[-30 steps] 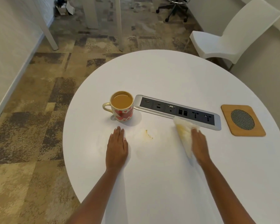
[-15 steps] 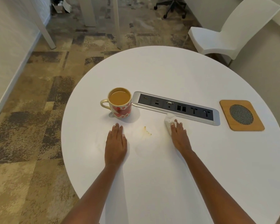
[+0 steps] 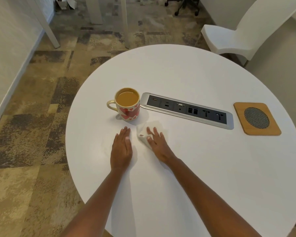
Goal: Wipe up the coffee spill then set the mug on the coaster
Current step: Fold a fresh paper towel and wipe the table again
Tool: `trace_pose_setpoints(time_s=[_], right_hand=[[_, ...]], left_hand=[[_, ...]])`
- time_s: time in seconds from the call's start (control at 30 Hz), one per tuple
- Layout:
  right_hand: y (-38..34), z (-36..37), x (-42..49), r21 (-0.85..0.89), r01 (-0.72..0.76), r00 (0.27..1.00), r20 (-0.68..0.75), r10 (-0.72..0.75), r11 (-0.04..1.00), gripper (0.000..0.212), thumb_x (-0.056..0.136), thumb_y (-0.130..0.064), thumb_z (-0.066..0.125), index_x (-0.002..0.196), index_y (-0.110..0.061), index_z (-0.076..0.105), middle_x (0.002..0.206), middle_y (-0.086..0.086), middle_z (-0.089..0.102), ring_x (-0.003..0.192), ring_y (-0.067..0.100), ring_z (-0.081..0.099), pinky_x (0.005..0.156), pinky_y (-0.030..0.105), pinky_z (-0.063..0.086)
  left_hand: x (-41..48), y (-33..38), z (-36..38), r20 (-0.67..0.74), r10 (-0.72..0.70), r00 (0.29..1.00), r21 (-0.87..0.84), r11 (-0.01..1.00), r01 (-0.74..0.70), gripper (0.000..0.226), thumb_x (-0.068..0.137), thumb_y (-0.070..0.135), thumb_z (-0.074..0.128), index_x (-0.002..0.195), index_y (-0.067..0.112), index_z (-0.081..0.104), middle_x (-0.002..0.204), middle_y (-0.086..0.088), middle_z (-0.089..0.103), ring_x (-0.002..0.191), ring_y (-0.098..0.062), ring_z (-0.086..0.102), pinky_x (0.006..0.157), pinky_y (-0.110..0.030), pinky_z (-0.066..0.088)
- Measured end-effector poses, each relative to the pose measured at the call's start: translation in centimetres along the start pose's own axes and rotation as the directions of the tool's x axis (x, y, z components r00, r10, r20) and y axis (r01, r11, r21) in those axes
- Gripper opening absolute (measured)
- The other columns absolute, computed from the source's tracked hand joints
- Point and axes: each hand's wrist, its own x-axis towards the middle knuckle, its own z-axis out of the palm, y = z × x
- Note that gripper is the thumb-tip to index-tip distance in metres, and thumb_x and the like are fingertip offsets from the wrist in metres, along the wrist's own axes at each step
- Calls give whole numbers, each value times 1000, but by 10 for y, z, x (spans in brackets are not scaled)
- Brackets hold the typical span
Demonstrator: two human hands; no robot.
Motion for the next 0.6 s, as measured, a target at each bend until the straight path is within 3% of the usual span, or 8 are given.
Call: trace_pose_setpoints(time_s=[0.2,0.37,0.43,0.53,0.6], right_hand=[[15,-7,-26,-49,41,965,261,-26,998,44,102,-36,21,145,-35,23,160,-8,3,147,18,-3,118,37,-3],[23,-22,-49,-3,37,931,363,-33,999,41,101,-33,28,139,-28,41,157,-10,18,145,13,9,117,34,4],[25,-30,-57,37,-9,923,385,-6,999,40,101,-32,32,138,-23,45,155,-8,25,143,10,15,113,26,10],[29,-43,-70,28,-51,911,411,35,998,38,99,-32,36,131,-19,53,147,-1,43,130,6,33,105,23,23],[32,-55,-74,-23,-62,925,375,66,998,38,99,-32,39,122,-12,62,127,13,61,106,14,51,90,26,35]], left_hand=[[-4,3,-6,-30,-55,998,-118,992,51,56,88,27,15,133,10,45,142,-6,47,134,-21,39,113,-24,16],[-4,2,-7,-9,-45,999,-101,994,44,58,88,28,15,135,9,42,143,-7,44,136,-22,37,116,-29,16],[-4,2,-7,-16,-35,999,-100,994,33,58,87,28,15,134,8,43,143,-9,45,135,-23,38,117,-30,17],[-5,3,-7,-33,-38,999,-110,993,34,58,87,28,16,133,6,45,141,-10,47,134,-24,40,117,-31,19],[-5,4,-7,-36,-36,999,-119,992,32,58,87,27,16,132,6,46,141,-11,47,134,-25,41,117,-32,20]])
